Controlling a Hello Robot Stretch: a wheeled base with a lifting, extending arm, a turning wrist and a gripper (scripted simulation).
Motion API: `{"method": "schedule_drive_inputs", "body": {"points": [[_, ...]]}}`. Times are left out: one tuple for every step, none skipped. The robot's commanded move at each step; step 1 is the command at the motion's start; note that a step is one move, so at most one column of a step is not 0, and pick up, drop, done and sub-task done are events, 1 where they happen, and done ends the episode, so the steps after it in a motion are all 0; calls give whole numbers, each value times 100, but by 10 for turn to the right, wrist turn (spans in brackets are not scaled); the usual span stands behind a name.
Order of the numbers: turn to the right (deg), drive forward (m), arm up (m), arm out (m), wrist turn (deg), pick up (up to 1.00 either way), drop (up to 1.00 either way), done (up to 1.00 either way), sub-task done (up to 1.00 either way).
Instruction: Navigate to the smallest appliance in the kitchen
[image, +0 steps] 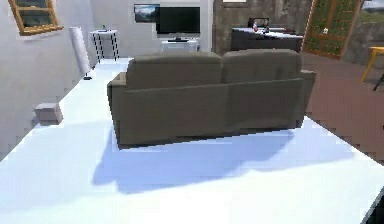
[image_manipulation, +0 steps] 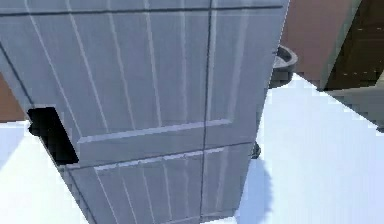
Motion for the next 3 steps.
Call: {"method": "schedule_drive_inputs", "body": {"points": [[0,10,0,0,0,0,0,0,0],[-360,0,0,0,0,0,0,0,0],[0,45,0,0,0,0,0,0,0]]}}
